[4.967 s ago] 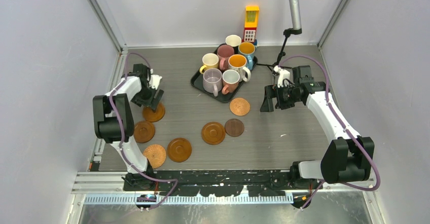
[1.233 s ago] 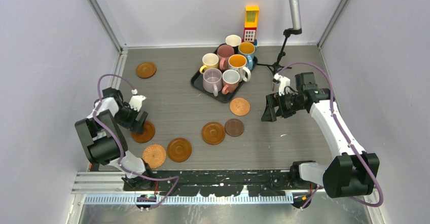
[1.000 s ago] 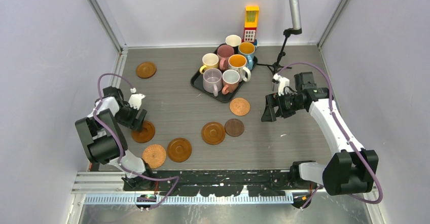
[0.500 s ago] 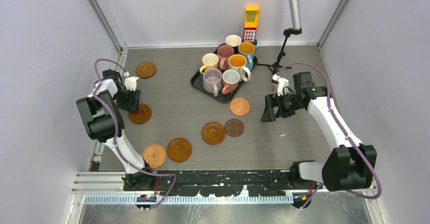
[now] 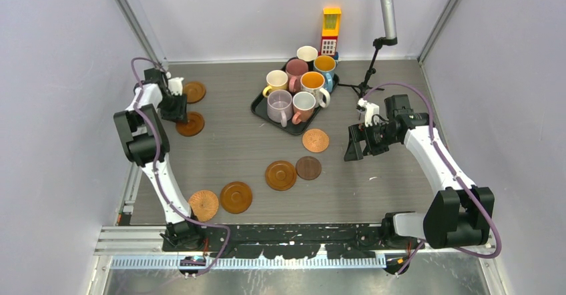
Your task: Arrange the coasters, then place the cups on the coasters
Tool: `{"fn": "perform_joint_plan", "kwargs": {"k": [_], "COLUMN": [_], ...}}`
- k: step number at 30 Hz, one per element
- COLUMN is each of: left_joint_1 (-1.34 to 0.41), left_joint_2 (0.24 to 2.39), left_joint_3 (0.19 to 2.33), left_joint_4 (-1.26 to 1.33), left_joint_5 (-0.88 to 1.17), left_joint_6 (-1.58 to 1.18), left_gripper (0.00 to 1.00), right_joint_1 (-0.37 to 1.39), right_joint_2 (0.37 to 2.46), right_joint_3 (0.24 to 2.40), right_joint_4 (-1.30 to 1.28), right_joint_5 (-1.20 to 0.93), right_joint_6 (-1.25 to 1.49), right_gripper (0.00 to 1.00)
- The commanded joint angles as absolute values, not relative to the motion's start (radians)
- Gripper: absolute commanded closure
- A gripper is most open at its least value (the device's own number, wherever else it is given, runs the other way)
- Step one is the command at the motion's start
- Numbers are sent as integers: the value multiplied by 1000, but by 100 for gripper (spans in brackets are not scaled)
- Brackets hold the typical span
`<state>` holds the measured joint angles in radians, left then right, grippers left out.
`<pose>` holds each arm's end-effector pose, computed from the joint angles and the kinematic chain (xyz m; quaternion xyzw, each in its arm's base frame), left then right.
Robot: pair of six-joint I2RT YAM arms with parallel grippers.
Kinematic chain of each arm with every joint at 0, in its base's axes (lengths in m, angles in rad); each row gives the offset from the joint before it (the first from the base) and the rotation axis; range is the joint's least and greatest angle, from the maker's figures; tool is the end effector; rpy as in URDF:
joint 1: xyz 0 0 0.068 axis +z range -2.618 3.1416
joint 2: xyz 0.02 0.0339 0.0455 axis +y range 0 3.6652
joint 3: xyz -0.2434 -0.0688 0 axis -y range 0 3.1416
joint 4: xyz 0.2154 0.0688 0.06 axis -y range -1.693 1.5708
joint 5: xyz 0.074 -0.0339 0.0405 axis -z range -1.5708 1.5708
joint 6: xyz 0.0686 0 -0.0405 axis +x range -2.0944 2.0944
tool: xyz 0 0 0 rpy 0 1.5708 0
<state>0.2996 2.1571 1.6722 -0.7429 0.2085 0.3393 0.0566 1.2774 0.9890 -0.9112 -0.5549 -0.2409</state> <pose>0.4061 0.1106 0.1360 0.0372 0.9794 -0.0440 0.1933 0.2188 0.0486 0.2195 -0.1901 0.9273 0.2517 0.2015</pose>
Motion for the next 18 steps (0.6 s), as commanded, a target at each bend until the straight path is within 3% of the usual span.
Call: {"fn": "perform_joint_plan", "kwargs": {"k": [1,12,18], "left_joint_1": [292,292,294], "left_joint_2": [2281,2422,2391], "left_joint_3": [1748,2015,1984], "left_joint_4": [-648,-722,-731], "left_joint_5": [144,105,89], "left_joint_6": [274,235,264], "left_gripper": [59,60,61], "right_joint_1": [52,53,53], "right_joint_2": [1286,1301,1292], "right_joint_3": [1020,1023,1020], "right_joint_4": [-894,-893,-893], "right_joint_5": [-543,-530,-532], "right_joint_6": [-253,-252,-247], "right_gripper": [11,11,11]}}
